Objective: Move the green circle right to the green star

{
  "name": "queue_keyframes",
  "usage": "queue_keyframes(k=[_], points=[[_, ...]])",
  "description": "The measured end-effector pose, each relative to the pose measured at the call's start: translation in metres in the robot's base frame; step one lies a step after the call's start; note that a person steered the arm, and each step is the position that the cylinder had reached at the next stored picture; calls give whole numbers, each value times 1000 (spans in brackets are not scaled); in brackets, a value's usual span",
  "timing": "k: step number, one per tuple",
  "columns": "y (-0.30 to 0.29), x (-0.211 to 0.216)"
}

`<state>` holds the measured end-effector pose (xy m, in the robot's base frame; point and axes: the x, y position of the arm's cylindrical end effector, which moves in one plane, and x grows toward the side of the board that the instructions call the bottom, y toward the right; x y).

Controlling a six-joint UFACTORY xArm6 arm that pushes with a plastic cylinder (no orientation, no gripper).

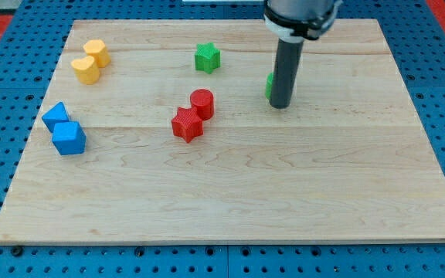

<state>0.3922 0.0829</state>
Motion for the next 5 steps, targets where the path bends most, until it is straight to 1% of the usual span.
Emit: queue_keyframes(k=[1, 2, 3, 4, 5], points=[[25, 24], [23, 3], [-11, -31], [-37, -53], [3, -67]])
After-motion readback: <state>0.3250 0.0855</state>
